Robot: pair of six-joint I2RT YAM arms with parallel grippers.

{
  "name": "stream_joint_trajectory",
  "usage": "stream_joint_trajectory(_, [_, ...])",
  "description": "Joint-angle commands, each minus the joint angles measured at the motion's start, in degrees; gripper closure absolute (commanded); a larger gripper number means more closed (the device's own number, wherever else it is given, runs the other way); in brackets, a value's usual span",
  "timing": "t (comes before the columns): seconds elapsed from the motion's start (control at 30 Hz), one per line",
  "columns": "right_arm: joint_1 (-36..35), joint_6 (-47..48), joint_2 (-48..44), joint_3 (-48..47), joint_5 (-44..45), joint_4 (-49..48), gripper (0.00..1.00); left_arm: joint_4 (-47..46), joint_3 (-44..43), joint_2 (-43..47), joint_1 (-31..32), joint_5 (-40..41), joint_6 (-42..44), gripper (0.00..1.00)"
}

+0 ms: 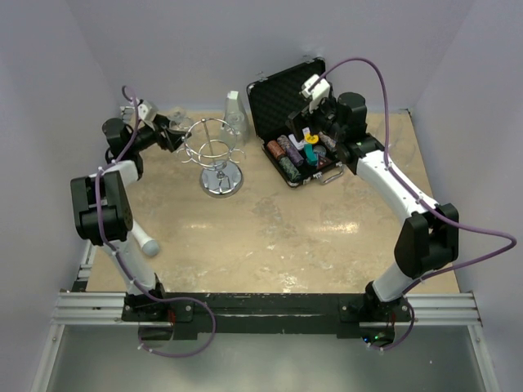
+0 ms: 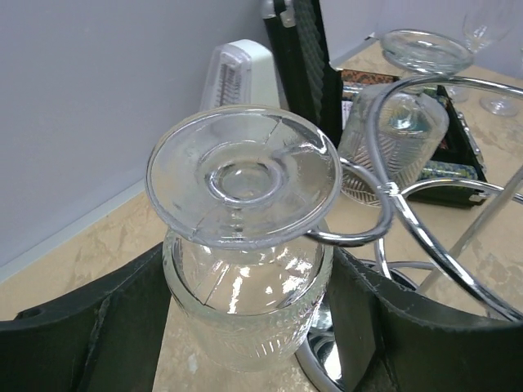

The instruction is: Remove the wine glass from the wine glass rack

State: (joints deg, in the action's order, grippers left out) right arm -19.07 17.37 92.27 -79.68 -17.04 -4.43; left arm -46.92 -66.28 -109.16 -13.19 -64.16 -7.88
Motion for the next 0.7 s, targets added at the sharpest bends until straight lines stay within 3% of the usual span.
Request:
stream_joint_trajectory(0.0, [0.2,-1.5,-0.8,-1.4,-0.4,-2.5,0.02,-0.2,-1.9,3.3,-1.7,6.4,1.8,1.00])
stream_joint_trajectory(0.33, [0.1,-1.9,-1.0,-3.6,-2.9,-3.7,0.02,11.7,-2.7,7.8,-4.3,14.1,5.0,1.00])
stream_joint_trajectory(0.53, [-0.3,0.7,-2.8,-3.7,-3.0,-6.1,0.02,33.1,-6.9,16.2,-7.2,18.8,0.1,1.00])
stream_joint_trajectory(0.67, [-1.5,3.6,-4.3,-2.1,-3.3,-8.6,0.03,46.6,-9.7,21.2,-9.0,17.2,-1.4,1.00])
